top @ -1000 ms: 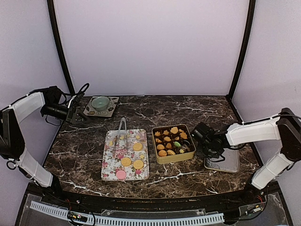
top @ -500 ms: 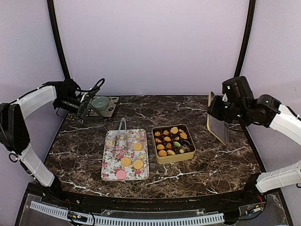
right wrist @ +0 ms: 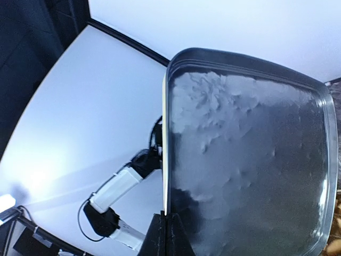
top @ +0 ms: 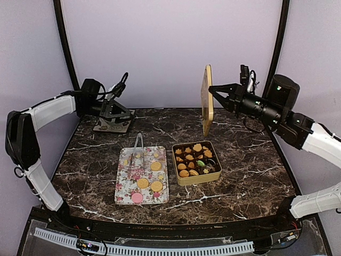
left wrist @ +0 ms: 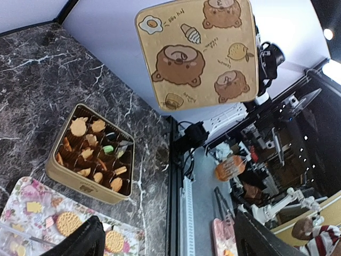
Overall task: Pack the cookies
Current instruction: Pick up the box lid from the center of the board, then pass from the right arm to the left
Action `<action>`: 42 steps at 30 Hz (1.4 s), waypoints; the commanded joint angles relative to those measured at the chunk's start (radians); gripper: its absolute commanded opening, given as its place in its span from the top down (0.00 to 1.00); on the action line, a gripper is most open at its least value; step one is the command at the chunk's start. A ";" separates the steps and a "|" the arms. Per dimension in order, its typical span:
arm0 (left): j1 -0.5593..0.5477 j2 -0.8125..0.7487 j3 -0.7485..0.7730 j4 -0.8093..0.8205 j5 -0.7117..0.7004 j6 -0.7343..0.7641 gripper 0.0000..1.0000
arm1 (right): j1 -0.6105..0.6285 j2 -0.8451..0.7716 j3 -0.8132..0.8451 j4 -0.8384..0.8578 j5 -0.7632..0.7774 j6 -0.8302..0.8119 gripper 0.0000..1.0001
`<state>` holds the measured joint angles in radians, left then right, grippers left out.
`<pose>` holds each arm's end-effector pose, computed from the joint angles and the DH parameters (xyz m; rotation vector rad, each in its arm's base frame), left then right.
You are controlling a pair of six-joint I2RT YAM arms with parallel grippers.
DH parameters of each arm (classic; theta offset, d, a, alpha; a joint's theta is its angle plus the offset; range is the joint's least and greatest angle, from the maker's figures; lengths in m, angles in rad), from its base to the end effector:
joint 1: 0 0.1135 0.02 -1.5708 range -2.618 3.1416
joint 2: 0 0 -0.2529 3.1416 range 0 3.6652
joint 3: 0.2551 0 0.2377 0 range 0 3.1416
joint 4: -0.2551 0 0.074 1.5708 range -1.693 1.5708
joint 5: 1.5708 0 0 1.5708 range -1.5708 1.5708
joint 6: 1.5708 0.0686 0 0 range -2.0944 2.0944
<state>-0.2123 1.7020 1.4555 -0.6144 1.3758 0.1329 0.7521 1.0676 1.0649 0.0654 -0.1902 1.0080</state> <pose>0.3257 -0.1390 0.3001 0.9332 1.8450 -1.6532 0.1878 0.1934 0.4033 0.0461 1.7225 1.5111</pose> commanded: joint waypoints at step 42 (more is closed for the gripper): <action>-0.140 0.010 -0.229 2.178 0.012 -1.761 0.78 | 0.143 0.611 0.111 1.376 -0.272 0.538 1.00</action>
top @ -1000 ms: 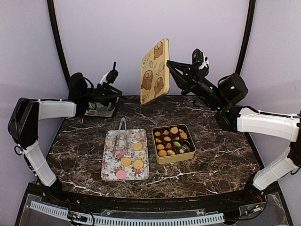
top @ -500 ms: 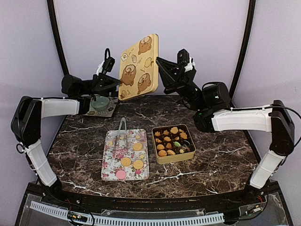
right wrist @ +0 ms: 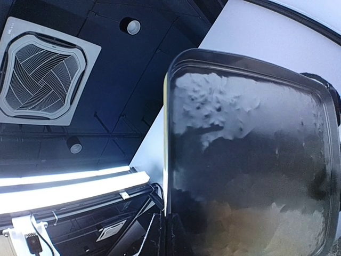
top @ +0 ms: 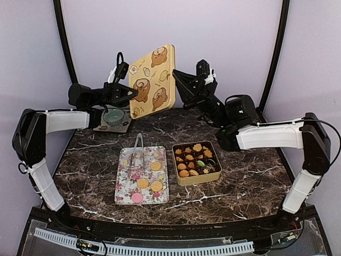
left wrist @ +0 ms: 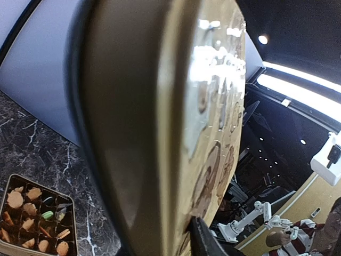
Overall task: Pack the cookies
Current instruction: Pass from the right arm to the left, then pass from the left arm to the right
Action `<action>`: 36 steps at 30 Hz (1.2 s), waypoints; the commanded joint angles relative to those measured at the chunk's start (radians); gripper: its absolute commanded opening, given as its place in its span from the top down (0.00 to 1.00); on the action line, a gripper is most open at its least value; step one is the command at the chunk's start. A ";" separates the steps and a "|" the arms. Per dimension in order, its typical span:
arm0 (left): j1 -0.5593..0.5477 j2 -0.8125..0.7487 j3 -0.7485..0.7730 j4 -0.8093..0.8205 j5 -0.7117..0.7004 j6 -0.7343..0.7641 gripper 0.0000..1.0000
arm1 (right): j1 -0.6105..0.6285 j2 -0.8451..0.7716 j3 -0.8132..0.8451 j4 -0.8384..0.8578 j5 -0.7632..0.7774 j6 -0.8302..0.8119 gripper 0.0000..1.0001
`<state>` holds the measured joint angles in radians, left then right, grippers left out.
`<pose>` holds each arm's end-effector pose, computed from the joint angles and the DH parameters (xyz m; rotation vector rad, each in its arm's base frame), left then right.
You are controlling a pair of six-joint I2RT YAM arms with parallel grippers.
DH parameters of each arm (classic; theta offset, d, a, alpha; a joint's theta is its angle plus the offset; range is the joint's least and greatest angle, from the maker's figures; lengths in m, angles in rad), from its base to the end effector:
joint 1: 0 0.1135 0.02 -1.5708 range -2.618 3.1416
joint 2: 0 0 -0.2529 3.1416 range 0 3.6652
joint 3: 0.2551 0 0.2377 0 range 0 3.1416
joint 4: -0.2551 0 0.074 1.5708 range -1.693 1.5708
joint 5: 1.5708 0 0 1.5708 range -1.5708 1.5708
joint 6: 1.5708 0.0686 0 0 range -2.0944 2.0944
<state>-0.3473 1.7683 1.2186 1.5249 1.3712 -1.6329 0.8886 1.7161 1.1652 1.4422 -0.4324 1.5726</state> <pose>0.3027 -0.1811 0.3650 0.9481 1.4823 -1.9613 0.2107 0.3050 0.4005 -0.2227 1.0249 2.4413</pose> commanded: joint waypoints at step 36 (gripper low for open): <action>-0.005 -0.225 0.080 -1.299 -0.125 1.065 0.91 | -0.077 -0.242 0.143 -1.303 -0.161 -0.772 0.63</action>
<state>-0.3538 1.5990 1.2449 0.6308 1.3453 -0.8875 0.7948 1.4998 1.3705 0.0589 -0.6216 0.7956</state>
